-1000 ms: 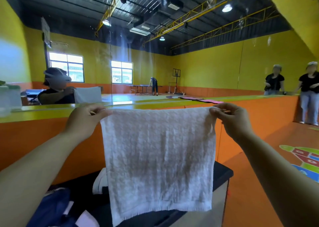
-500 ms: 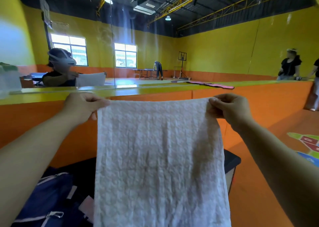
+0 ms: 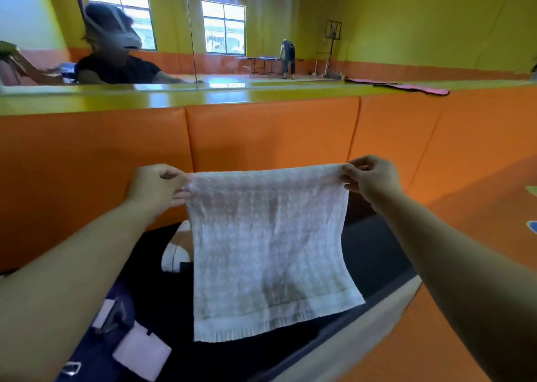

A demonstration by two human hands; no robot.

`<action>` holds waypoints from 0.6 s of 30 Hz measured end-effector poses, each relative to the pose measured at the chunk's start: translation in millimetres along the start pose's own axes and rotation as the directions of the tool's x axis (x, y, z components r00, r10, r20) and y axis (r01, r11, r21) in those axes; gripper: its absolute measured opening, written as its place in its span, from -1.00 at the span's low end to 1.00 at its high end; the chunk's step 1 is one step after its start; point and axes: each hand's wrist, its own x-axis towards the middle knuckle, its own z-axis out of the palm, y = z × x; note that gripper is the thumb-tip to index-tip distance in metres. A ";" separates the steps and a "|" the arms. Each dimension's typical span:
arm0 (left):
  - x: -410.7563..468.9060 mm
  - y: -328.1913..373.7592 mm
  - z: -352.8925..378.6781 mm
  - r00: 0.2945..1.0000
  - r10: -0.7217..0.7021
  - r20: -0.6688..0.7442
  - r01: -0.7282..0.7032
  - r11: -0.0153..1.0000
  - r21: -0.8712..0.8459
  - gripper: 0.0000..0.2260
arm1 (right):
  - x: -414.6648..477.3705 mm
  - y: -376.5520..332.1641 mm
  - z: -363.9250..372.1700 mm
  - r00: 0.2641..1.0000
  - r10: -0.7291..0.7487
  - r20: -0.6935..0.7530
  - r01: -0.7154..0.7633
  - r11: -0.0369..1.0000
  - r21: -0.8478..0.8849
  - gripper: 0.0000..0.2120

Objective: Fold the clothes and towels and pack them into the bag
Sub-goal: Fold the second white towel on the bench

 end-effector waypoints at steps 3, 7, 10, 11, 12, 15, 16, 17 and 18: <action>0.1 -13.8 7.6 1.000 0.009 -0.018 -0.008 1.000 0.010 -0.96 | 6.6 19.7 7.8 1.000 0.024 0.007 -0.024 0.999 0.026 -0.92; -15.4 -33.2 8.9 0.999 0.039 0.005 -0.039 0.998 0.047 -0.96 | -6.1 44.9 2.1 0.997 0.069 0.035 -0.071 0.994 0.088 -0.95; -38.6 -45.4 8.9 0.998 0.036 0.058 -0.041 0.996 0.085 -0.92 | -27.3 60.7 -13.9 0.988 0.142 0.059 -0.151 0.973 0.174 -0.92; -48.0 -48.3 8.8 0.997 0.025 0.067 -0.032 0.994 0.105 -0.90 | -35.0 65.3 -19.8 0.984 0.171 0.056 -0.178 0.963 0.202 -0.91; -56.8 -51.2 8.3 0.997 0.006 0.071 -0.014 0.993 0.120 -0.87 | -42.6 69.8 -25.0 0.980 0.195 0.049 -0.201 0.958 0.207 -0.91; -82.3 -60.1 8.4 0.994 -0.025 0.105 0.009 0.989 0.146 -0.85 | -64.3 84.8 -36.0 0.975 0.220 0.041 -0.222 0.974 0.043 -0.97; -90.5 -63.4 9.0 0.992 -0.023 0.122 0.002 0.985 0.172 -0.87 | -71.0 89.6 -38.1 0.973 0.226 0.053 -0.225 0.974 -0.013 -0.96; -97.7 -68.1 9.2 0.991 -0.025 0.135 -0.003 0.979 0.206 -0.89 | -77.3 93.9 -39.5 0.970 0.234 0.068 -0.231 0.971 -0.058 -0.94; -104.8 -72.6 9.9 0.989 -0.032 0.146 -0.005 0.970 0.244 -0.91 | -83.0 97.7 -40.8 0.966 0.244 0.082 -0.235 0.967 -0.100 -0.91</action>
